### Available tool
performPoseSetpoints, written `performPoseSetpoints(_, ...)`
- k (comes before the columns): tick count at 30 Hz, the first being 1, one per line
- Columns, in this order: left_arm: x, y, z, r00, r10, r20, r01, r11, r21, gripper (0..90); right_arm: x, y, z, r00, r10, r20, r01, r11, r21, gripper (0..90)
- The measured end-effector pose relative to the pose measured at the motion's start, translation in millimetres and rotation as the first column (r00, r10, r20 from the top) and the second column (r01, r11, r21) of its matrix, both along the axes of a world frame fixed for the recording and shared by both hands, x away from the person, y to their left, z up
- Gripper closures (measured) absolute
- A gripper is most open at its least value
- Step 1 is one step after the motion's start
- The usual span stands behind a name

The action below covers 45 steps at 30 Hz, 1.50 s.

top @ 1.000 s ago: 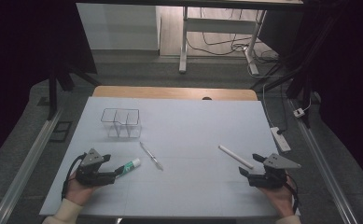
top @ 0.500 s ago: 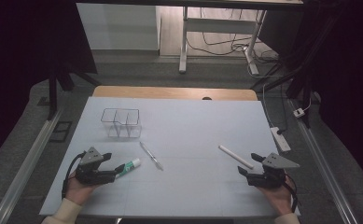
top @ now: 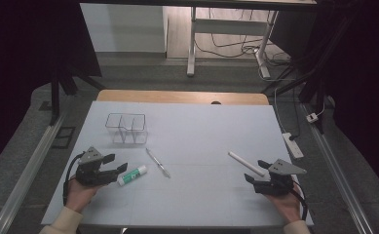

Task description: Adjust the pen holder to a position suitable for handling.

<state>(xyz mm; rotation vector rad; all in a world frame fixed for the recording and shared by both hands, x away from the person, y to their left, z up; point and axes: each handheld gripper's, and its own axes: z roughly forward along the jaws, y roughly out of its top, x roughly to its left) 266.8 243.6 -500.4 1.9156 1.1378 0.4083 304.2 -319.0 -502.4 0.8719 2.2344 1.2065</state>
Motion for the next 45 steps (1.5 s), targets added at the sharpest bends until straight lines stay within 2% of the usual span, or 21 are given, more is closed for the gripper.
performPoseSetpoints(5, 4.7, 3.5, -1.4, 0.9999, 0.013, -0.007, -0.013, 0.9999, -0.007, 43.2, -0.4, 1.9, -0.9, 1.0000, -0.004, -0.007, 0.004, 1.0000, 0.004, 24.9)
performPoseSetpoints(11, 11.8, 9.6, -0.2, 0.9990, 0.044, -0.004, -0.044, 0.9989, -0.012, 62.0, 0.9, 4.8, -3.6, 0.9999, 0.003, -0.014, -0.003, 1.0000, -0.003, 25.3)
performPoseSetpoints(14, 15.2, 13.1, -1.6, 0.9983, 0.057, -0.016, -0.057, 0.9983, -0.014, 71.6, 1.6, 5.4, -4.2, 0.9998, 0.003, -0.018, -0.003, 1.0000, -0.001, 25.4)
performPoseSetpoints(20, 19.3, 22.3, -3.0, 0.9954, 0.095, -0.011, -0.095, 0.9955, 0.003, 88.7, 1.6, 7.3, -3.7, 0.9999, 0.001, -0.014, -0.001, 1.0000, -0.003, 26.1)
performPoseSetpoints(21, 20.6, 26.3, -3.7, 0.9934, 0.114, -0.010, -0.114, 0.9935, 0.004, 89.0, 2.7, 8.6, -4.3, 0.9998, 0.006, -0.018, -0.006, 1.0000, -0.004, 26.5)
performPoseSetpoints(28, 23.0, 39.2, -10.2, 0.9863, 0.163, -0.025, -0.163, 0.9866, 0.013, 89.2, 2.4, 15.4, -3.5, 0.9996, 0.020, -0.021, -0.020, 0.9998, -0.005, 27.0)
performPoseSetpoints(31, 23.4, 43.0, -12.6, 0.9839, 0.176, -0.032, -0.176, 0.9844, 0.014, 89.2, -1.3, 17.9, -3.4, 0.9996, 0.023, -0.015, -0.023, 0.9996, -0.014, 27.1)
performPoseSetpoints(33, 22.5, 49.4, -17.6, 0.9788, 0.200, -0.044, -0.199, 0.9797, 0.028, 89.2, -5.2, 18.1, -3.7, 0.9996, 0.021, -0.019, -0.022, 0.9997, -0.013, 27.0)
performPoseSetpoints(36, 21.7, 56.8, -21.3, 0.9740, 0.222, -0.047, -0.221, 0.9750, 0.023, 89.2, -11.6, 19.2, -4.4, 0.9995, 0.025, -0.022, -0.025, 0.9993, -0.026, 27.1)
performPoseSetpoints(39, 22.7, 59.6, -23.4, 0.9705, 0.236, -0.048, -0.236, 0.9717, 0.017, 89.1, -15.6, 19.6, -4.6, 0.9995, 0.023, -0.020, -0.024, 0.9995, -0.018, 27.5)
performPoseSetpoints(41, 26.8, 60.9, -24.5, 0.9677, 0.248, -0.043, -0.248, 0.9686, 0.017, 89.2, -16.5, 20.7, -4.4, 0.9996, 0.017, -0.024, -0.018, 0.9995, -0.026, 27.6)
performPoseSetpoints(43, 37.2, 60.5, -25.2, 0.9636, 0.266, -0.031, -0.264, 0.9633, 0.049, 89.1, -16.0, 22.1, -4.3, 0.9996, 0.012, -0.024, -0.013, 0.9998, -0.012, 27.8)
performPoseSetpoints(45, 41.1, 61.2, -25.5, 0.9614, 0.273, -0.032, -0.272, 0.9612, 0.048, 89.1, -14.9, 23.7, -3.7, 0.9995, 0.007, -0.029, -0.008, 0.9999, -0.014, 27.8)
